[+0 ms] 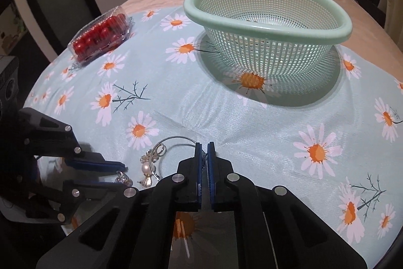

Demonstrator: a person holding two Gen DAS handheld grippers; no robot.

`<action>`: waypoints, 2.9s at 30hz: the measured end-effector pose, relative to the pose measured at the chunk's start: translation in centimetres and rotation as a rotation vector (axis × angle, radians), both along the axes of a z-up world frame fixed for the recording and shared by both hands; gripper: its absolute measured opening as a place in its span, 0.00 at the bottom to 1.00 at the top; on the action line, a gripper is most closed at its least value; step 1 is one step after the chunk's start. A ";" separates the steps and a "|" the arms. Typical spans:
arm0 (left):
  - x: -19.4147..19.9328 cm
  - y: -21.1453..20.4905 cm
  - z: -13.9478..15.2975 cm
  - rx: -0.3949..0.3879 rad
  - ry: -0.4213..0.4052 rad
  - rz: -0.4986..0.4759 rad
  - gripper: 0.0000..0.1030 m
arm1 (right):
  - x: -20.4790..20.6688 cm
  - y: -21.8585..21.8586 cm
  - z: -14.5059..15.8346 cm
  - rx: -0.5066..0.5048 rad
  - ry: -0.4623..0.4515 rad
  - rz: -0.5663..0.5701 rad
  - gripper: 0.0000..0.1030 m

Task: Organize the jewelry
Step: 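Grasp the silver hoop earring with the right tool while the left tool grasps a crystal earring, then carry both earrings into the green basket and open both tools, then move both tools from the basket toward the pearl earrings on the cloth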

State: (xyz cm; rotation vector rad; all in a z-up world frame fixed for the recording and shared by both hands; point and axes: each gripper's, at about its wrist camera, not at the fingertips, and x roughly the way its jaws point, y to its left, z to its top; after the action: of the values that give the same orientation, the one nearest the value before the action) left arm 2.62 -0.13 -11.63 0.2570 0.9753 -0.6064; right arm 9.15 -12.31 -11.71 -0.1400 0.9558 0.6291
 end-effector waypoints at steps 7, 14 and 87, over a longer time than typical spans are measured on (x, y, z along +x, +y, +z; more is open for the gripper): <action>-0.5 1.2 1.6 -0.008 -0.012 0.011 0.15 | -1.0 -0.8 2.9 -0.004 -0.041 0.022 0.04; -0.7 1.0 2.6 0.052 -0.026 -0.011 0.15 | -1.6 -1.7 5.2 -0.036 -0.082 0.024 0.04; 12.5 2.8 10.6 0.054 -0.196 0.124 0.91 | 8.4 -4.4 10.3 -0.040 -0.269 -0.139 0.68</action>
State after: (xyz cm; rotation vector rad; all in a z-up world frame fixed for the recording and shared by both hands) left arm 15.08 2.68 -0.99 0.2959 0.8128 -0.4339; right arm 17.51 -16.71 -1.38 -0.1874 0.7118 0.4497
